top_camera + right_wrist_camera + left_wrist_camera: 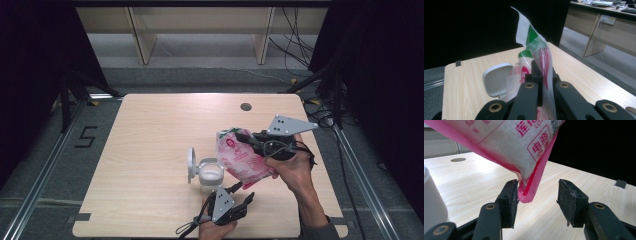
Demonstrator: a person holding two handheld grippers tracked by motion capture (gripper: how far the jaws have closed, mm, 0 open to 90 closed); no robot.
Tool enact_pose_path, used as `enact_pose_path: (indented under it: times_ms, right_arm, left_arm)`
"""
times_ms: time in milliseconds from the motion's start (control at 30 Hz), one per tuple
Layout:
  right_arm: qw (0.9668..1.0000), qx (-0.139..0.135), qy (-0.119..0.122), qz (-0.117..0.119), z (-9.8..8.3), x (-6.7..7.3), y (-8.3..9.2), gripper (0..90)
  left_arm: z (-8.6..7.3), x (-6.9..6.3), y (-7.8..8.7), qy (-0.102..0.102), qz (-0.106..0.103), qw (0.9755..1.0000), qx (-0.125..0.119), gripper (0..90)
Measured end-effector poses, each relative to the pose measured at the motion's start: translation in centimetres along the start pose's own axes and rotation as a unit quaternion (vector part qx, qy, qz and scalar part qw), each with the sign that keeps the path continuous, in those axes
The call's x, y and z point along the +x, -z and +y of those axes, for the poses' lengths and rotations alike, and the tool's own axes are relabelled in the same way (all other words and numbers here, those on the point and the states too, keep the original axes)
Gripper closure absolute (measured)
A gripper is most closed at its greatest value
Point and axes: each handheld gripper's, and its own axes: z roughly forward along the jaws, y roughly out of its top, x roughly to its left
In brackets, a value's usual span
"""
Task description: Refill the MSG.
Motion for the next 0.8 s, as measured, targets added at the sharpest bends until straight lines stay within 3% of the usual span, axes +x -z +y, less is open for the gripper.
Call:
enact_pose_path:
  times_ms: [33, 100, 200, 233, 267, 333, 400, 567, 633, 700, 800]
  right_arm:
    - [0.9999, -0.004, 0.006, -0.01, -0.1, 0.0, 0.1, 90.0]
    - [0.9999, -0.005, 0.01, -0.009, -0.1, -0.1, 0.1, 90.0]
    - [0.9998, 0.002, 0.013, -0.015, -0.2, -0.2, 0.3, 90.0]
    - [0.9999, 0.006, -0.007, -0.013, -0.4, -0.1, 0.3, 90.0]
    - [0.9998, 0.005, 0.006, -0.016, -0.6, -0.4, 0.4, 90.0]
    - [0.9998, 0.008, 0.006, -0.017, -0.9, -0.5, 0.5, 90.0]
    - [0.9997, 0.002, -0.007, -0.024, -1.1, -0.3, 0.5, 90.0]
    - [0.9996, 0.017, -0.018, -0.012, -2.1, -0.6, 0.7, 90.0]
    - [0.9996, 0.011, -0.014, -0.02, -2.3, -0.7, 0.5, 90.0]
    - [0.9992, 0.028, -0.025, -0.012, -3.1, -0.6, 0.4, 90.0]
    - [0.9991, 0.033, -0.027, -0.008, -3.5, -0.7, 0.3, 90.0]
  left_arm:
    - [0.1, 0.1, 0.4, -0.014, 0.002, 0.9999, 0.01, 49.3]
    - [0.2, 0.0, 0.7, -0.018, 0.001, 0.9998, 0.013, 49.4]
    - [0.3, -0.2, 0.8, -0.01, -0.002, 0.9999, 0.002, 49.2]
    - [0.5, -0.3, 1.1, -0.007, -0.002, 1.0, -0.002, 49.2]
    - [0.6, -0.2, 1.2, -0.009, -0.004, 0.9999, -0.004, 49.2]
    - [0.8, -0.1, 1.6, -0.014, -0.005, 0.9999, -0.005, 48.9]
    - [1.2, 0.1, 2.2, -0.015, 0.001, 0.9999, -0.007, 48.4]
    - [1.4, 0.8, 3.3, -0.036, 0.007, 0.9993, -0.002, 46.8]
    - [1.4, 1.0, 3.4, -0.036, 0.008, 0.9993, -0.003, 46.3]
    - [1.4, 1.3, 3.8, -0.02, 0.014, 0.9997, 0.0, 45.4]
    - [1.4, 1.8, 4.1, -0.035, 0.018, 0.9992, -0.009, 45.3]
